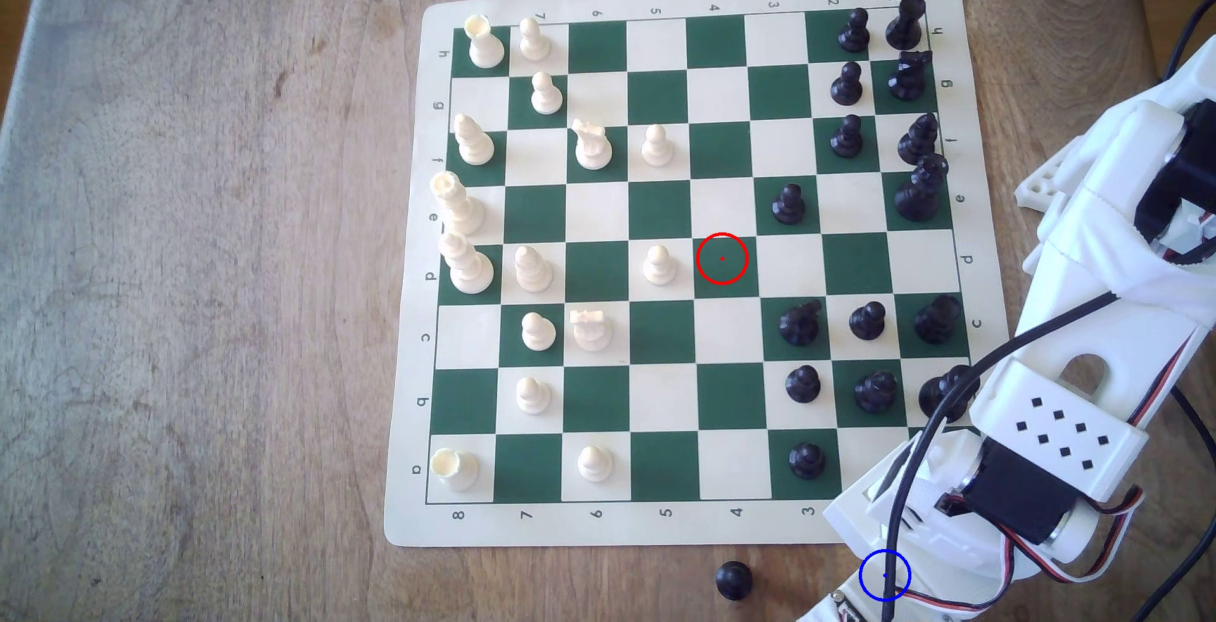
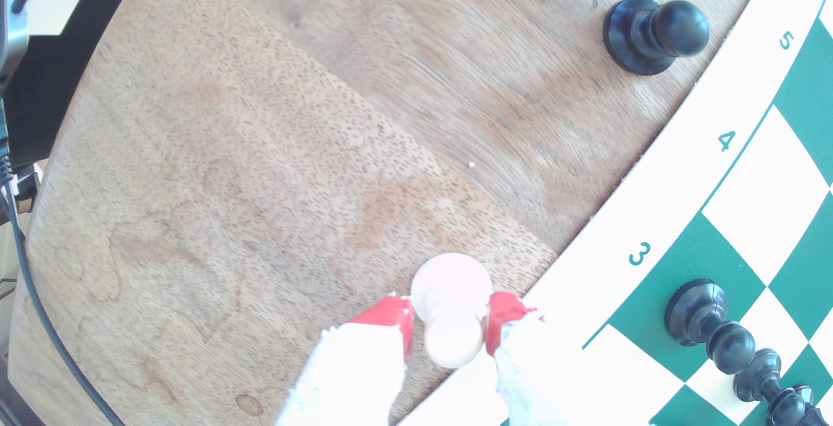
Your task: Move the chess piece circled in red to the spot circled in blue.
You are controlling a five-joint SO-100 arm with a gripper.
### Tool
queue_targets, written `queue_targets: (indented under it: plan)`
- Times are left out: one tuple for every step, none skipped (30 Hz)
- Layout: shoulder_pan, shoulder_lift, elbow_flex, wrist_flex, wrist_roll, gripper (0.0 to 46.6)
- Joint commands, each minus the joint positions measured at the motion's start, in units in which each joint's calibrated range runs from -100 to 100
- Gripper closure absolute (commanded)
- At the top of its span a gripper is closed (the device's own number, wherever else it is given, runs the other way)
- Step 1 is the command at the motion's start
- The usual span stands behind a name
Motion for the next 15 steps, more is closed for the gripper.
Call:
queue_targets:
  plan:
    - [-0.1, -0.6, -0.1, 0.0, -0.5, 32.4]
    - [-0.1, -0.7, 0.1, 0.0, -0.5, 31.9]
    - [-0.1, -0.8, 0.4, 0.0, -0.5, 31.1]
    - [-0.1, -0.9, 0.7, 0.0, -0.5, 30.3]
    - [0.0, -1.0, 0.9, 0.0, -0.5, 29.8]
    - [0.0, -1.0, 1.0, 0.0, -0.5, 29.1]
    - [0.1, -1.1, 1.0, 0.0, -0.5, 28.8]
    - [0.2, -1.3, 1.0, 0.0, -0.6, 28.3]
    - [0.6, -1.6, 1.0, 0.0, -0.6, 27.5]
    - [0.8, -1.7, 1.0, 0.0, -0.6, 27.3]
    - [1.1, -1.9, 1.0, 0.0, -0.6, 27.0]
    - [1.4, -2.1, 1.0, 0.0, -0.5, 26.8]
    - [1.6, -2.2, 1.0, 0.0, -0.4, 26.7]
    - [2.2, -2.9, 1.3, 0.4, -0.2, 26.3]
    - [2.4, -3.2, 1.4, 0.5, -0.2, 26.3]
